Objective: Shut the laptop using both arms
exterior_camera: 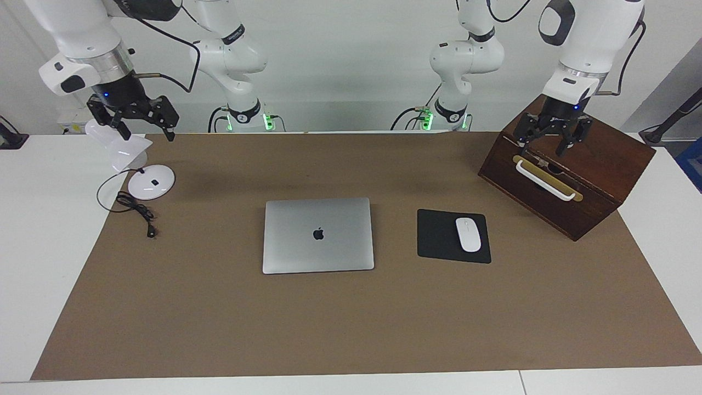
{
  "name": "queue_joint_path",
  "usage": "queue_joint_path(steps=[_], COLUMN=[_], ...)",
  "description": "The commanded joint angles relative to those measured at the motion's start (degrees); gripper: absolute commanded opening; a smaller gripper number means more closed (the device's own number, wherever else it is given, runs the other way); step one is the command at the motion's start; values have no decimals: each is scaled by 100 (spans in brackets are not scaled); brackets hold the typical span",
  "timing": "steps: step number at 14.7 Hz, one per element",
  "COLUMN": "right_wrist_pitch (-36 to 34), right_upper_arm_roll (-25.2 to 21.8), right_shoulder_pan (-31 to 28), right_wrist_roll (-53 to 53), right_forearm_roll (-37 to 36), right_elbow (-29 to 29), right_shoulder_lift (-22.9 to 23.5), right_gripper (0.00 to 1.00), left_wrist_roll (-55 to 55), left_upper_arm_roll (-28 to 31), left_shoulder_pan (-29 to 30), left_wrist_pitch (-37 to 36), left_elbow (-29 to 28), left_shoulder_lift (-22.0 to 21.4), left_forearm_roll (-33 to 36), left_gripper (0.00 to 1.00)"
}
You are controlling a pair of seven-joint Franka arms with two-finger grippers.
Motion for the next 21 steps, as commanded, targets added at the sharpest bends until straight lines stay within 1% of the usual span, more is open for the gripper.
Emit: queue_joint_path(steps=[1,5,7,10,13,15,17,21], right_wrist_pitch=[-34,-52,-52,-43,-34,-26,-17,-34], right_upper_arm_roll=[35,35,35,35,35,35,35,35], right_shoulder_pan=[-90,-99,-117,-117,-117,-117,-125,-169], right_wrist_roll=[-167,-167,-167,-167,-159,-159,-167,-176], right_forearm_roll=[52,52,52,52,52,52,52,61], right_elbow=[-144,-136,-136,-127,-136,-136,-136,-153], right_shoulder_lift=[-141,-150,-150,-150,-150,-159,-167,-185], right_gripper=[100,100,100,100,100,100,100,100], left_wrist_roll=[-123,-176,-176,-176,-176,-167,-167,-176], left_upper_arm_roll=[-49,-49,-49,-57,-57,-57,-66,-93], left_shoulder_pan=[134,275,354,363,398,442,381,355], left_wrist_pitch=[-459,-1224,-1445,-1577,-1647,-1796,-2165,-2122], left_elbow=[607,1722,2014,2138,2086,1980,2119,2120], left_shoulder_lift=[317,853,1029,1301,1416,1408,1408,1399], left_forearm_roll=[0,-54,-62,-36,-44,-54,-36,-19], left_gripper=[100,100,100,100,100,100,100,100])
